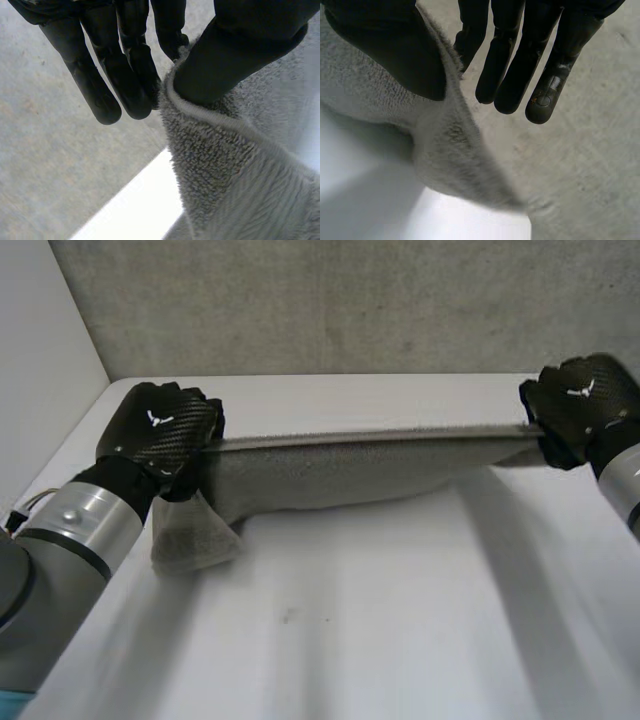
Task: Fold the laundry
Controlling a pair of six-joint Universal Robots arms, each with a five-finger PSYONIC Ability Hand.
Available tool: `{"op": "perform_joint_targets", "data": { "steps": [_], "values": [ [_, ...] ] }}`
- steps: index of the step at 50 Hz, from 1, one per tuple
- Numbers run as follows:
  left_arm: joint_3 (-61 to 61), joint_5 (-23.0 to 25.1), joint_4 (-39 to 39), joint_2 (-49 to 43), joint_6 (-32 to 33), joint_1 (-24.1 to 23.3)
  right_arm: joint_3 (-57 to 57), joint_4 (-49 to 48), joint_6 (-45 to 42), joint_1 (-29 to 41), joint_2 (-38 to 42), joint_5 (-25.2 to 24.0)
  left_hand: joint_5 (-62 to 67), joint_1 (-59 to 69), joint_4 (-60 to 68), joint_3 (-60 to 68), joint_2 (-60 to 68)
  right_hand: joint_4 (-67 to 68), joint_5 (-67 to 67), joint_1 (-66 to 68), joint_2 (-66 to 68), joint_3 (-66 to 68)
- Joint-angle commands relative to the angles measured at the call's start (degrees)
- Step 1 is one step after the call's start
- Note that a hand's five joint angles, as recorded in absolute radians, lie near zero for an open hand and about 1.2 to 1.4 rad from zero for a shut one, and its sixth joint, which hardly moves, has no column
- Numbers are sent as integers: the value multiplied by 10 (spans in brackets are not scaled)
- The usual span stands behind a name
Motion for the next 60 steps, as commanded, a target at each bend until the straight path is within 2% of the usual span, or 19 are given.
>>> {"op": "perform_joint_targets", "data": {
  "steps": [1,3,9,14,20,22,23,25,26,27,28,29,30,31,33,36,44,49,60],
  "values": [
    [65,2,-193,-20,-22,6,-112,304,-57,14,46,-4,103,113,102,103,103,118,143,245,127,124],
    [80,4,-267,-76,-11,21,-122,349,-99,17,66,2,103,113,102,103,103,118,143,245,127,124],
    [77,23,-319,-146,50,60,-115,383,-238,20,142,17,103,113,102,103,103,118,143,245,127,124],
    [105,32,-311,-230,148,63,-150,374,-239,33,206,39,103,113,102,103,103,118,143,245,127,124],
    [210,29,-275,-274,174,62,-274,295,-223,66,252,78,103,113,102,103,103,118,143,245,127,124],
    [320,20,-216,-288,173,62,-386,201,-192,73,271,119,103,113,102,103,103,118,143,245,127,124],
    [321,20,-216,-288,173,62,-386,200,-192,73,271,119,103,113,102,103,103,118,143,245,127,124],
    [424,0,-105,-288,167,60,-476,75,-165,73,276,140,103,113,102,103,103,118,143,245,127,124],
    [424,0,-104,-288,166,60,-476,74,-164,73,276,141,103,113,102,103,103,118,143,245,127,124],
    [459,-14,-37,-282,155,59,-496,-2,-151,73,271,141,103,113,102,103,103,118,143,245,127,124],
    [460,-15,-36,-282,155,59,-494,-77,-146,73,261,141,103,113,102,103,103,118,143,245,127,124],
    [479,-24,27,-273,135,57,-494,-78,-146,73,261,141,103,113,102,103,103,118,143,245,127,124],
    [487,-35,81,-255,111,58,-476,-151,-141,73,242,140,103,113,102,103,103,118,143,245,127,124],
    [487,-35,81,-255,111,58,-476,-152,-141,73,242,140,103,113,102,103,103,118,143,245,127,124],
    [475,-43,155,-225,63,60,-415,-260,-138,72,191,139,103,113,102,103,103,118,143,245,127,124],
    [454,-43,160,-217,48,62,-350,-292,-137,74,159,119,103,113,102,103,103,118,143,245,127,124],
    [304,-35,143,-204,40,74,-186,-270,-114,68,145,67,103,113,102,103,103,118,143,245,127,124],
    [157,2,148,-202,41,75,-82,-235,-88,67,140,57,103,113,102,103,103,118,143,245,127,124],
    [17,42,149,-248,64,75,80,-155,-38,50,157,21,103,113,102,103,103,118,143,245,127,124]
  ]
}}
